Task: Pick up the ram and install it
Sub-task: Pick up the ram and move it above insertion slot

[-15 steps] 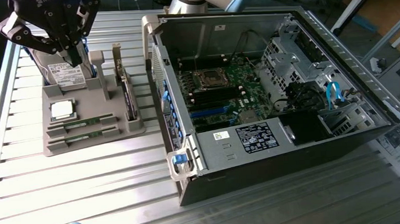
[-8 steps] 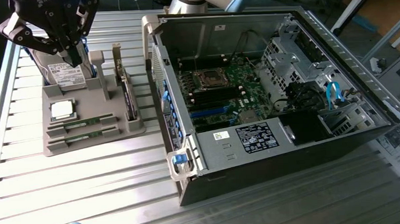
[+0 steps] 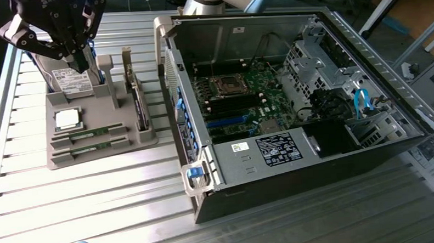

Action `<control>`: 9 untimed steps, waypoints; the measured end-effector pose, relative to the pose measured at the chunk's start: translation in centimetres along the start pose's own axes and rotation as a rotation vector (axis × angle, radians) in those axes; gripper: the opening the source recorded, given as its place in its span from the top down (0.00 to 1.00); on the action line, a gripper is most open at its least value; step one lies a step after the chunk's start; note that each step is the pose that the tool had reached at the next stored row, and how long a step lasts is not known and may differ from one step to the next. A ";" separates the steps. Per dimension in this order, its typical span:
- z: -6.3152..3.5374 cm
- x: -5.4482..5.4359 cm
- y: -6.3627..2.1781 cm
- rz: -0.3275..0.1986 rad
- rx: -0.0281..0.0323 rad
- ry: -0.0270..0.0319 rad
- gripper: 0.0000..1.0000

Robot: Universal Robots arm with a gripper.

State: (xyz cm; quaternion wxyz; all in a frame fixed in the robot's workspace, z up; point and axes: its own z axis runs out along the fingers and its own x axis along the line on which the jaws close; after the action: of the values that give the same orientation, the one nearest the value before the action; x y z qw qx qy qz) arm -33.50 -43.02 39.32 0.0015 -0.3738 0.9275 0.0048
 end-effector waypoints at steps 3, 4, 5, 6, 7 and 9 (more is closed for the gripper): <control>0.00 0.0 0.00 -0.017 0.0004 0.0007 0.89; 0.00 0.0 0.00 -0.023 0.0006 0.0009 0.89; 0.00 0.0 0.00 -0.028 0.0008 0.0011 0.89; 0.00 0.0 0.00 -0.033 0.0009 0.0014 0.89; 0.00 0.0 0.00 -0.039 0.0010 0.0016 0.89; 0.00 0.0 0.00 -0.051 0.0014 0.0021 0.89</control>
State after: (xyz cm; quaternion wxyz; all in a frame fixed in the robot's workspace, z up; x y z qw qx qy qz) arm -33.50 -43.03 39.32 0.0009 -0.3975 0.9176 0.0038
